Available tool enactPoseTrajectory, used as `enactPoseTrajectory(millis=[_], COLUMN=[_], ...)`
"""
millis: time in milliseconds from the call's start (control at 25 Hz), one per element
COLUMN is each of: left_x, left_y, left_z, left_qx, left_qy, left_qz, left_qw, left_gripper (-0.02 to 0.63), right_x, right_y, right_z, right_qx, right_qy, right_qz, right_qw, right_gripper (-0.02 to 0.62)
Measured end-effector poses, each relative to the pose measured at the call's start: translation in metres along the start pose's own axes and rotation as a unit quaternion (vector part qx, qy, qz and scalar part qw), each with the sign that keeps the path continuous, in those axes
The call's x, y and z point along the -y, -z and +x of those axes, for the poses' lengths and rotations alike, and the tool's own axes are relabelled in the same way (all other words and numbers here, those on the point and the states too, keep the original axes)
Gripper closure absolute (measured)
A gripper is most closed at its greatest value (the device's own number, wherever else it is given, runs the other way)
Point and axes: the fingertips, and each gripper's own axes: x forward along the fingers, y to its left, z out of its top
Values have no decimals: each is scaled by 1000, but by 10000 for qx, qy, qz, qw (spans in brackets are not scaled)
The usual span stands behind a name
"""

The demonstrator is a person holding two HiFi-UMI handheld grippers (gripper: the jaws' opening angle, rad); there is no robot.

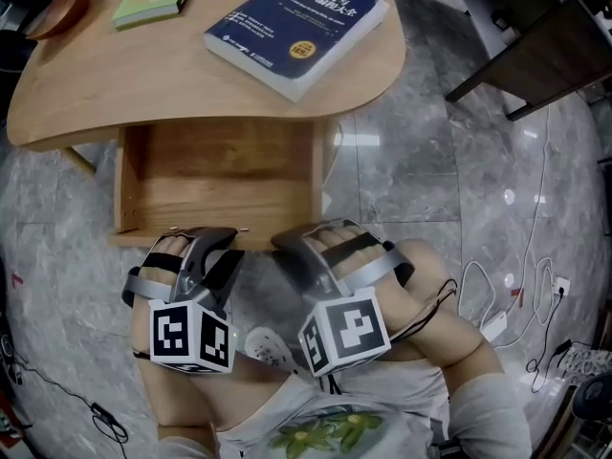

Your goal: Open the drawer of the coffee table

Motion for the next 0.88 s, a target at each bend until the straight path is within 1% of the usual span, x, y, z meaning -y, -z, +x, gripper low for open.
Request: enactPoseTrajectory(millis=[80, 160, 280, 360, 440, 520, 600, 680, 760, 880], left_x=[0, 0, -2, -2, -6, -16, -29, -43, -55, -74], left_y=[-1, -3, -7, -17, -33, -48, -59, -69, -75, -77], left_z=[-1, -3, -8, -19, -31, -39, -45, -53, -59, -65], left_qx=[129, 266, 557, 1012, 1612, 2093, 2399, 2649, 2857, 2940], left_qy=[91, 209, 433, 638, 695, 516, 195, -107, -410, -961], left_qz=[-168, -394, -716, -968, -1198, -1283, -1311, -1362, -1528, -1787], left_qw=[9997, 9986, 9949, 9881, 9772, 9680, 9617, 9546, 9452, 9340], left_gripper=[480, 480, 480, 482, 482, 493, 556, 574, 585, 595], right_x=[0, 2, 18, 33, 47, 58, 68, 76, 82, 95], right_y=[-1, -5, -16, -20, -21, -24, -29, -34, -37, -39], right_z=[-3, -9, -21, -27, -32, -37, -42, -48, -52, -58], right_qx=[97, 302, 838, 1181, 1489, 1806, 2147, 2476, 2703, 2901], right_qy=[-11, -2, 112, 281, 433, 525, 593, 666, 749, 1069], right_qz=[29, 78, 544, 933, 1272, 1583, 1877, 2158, 2401, 2627], right_qw=[9999, 9995, 9949, 9882, 9797, 9693, 9566, 9422, 9293, 9140], right_gripper=[515, 515, 517, 517, 523, 549, 560, 565, 572, 574])
